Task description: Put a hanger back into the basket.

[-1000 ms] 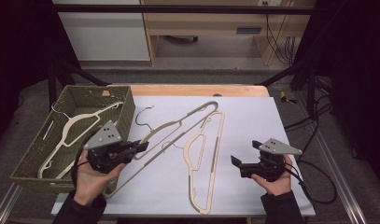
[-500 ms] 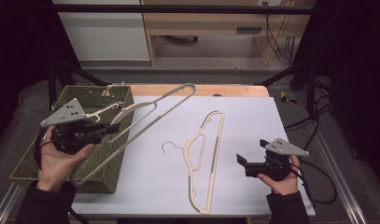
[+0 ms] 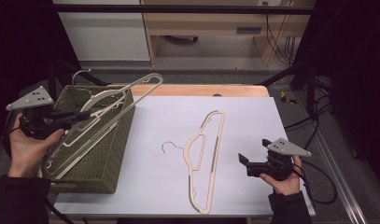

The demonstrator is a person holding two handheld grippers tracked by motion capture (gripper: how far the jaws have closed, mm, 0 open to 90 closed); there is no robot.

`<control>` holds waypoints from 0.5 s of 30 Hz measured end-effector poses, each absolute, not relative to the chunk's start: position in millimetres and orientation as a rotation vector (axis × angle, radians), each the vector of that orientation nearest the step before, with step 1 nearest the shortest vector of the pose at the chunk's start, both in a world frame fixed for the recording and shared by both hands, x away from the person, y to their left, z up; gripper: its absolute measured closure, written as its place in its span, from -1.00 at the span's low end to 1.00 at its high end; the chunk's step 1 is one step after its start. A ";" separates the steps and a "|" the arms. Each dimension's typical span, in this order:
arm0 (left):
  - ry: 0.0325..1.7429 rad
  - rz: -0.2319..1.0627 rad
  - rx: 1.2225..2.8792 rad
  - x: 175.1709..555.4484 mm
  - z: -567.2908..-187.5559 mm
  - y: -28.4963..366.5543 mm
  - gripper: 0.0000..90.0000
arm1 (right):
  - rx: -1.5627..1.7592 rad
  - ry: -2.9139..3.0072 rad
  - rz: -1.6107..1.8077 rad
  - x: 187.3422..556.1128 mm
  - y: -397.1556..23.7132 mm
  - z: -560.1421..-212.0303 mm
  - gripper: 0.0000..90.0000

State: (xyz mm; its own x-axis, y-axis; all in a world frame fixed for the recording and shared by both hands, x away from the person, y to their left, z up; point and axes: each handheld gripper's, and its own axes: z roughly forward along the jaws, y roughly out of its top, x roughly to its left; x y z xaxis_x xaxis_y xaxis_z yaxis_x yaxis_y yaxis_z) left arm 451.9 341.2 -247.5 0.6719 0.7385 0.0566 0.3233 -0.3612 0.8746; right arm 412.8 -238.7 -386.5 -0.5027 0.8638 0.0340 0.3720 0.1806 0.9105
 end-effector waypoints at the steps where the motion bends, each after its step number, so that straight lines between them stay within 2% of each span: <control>1: 0.832 0.564 1.953 453.4 -248.4 345.1 0.91 | 1.156 1.962 1.295 412.9 -238.6 -386.6 -0.97; 15: 0.877 0.594 1.949 476.6 -264.2 390.7 0.91 | 1.157 1.970 1.291 413.2 -238.7 -386.8 -0.97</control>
